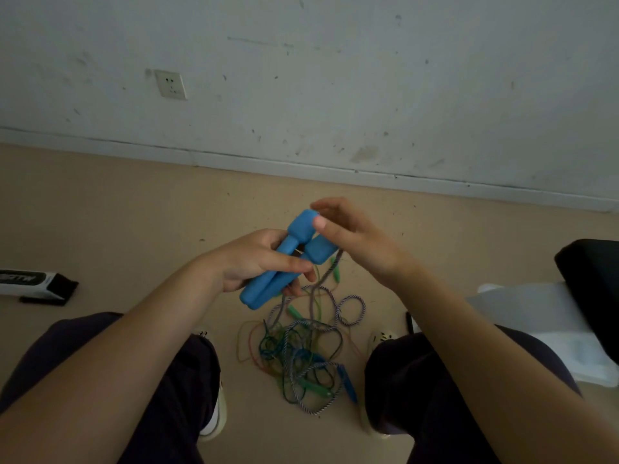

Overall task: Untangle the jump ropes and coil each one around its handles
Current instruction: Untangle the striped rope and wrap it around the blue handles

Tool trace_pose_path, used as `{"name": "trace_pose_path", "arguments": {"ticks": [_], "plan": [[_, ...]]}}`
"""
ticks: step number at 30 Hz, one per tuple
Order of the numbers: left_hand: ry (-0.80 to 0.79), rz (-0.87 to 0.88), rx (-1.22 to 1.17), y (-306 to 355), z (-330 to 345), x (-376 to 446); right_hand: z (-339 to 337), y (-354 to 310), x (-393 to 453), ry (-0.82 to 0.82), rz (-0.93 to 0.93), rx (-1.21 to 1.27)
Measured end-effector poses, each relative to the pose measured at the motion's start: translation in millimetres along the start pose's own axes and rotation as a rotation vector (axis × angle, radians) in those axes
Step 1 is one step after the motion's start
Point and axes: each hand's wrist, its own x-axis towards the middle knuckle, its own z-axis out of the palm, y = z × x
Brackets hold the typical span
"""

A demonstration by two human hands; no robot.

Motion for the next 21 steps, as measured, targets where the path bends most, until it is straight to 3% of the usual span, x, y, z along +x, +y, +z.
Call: {"name": "trace_pose_path", "arguments": {"ticks": [5,15,21], "plan": [[-0.055,-0.013,-0.037,2,5,-1,13,-1,-1,0.014,-0.091,-0.043],[-0.086,-0.128,0.093,4,-3,-3,-3,4,6,0.152,-0.089,-0.115],[-0.054,-0.145,0.119,-2,-5,-2,-10,2,4,0.149,-0.054,-0.141]]}}
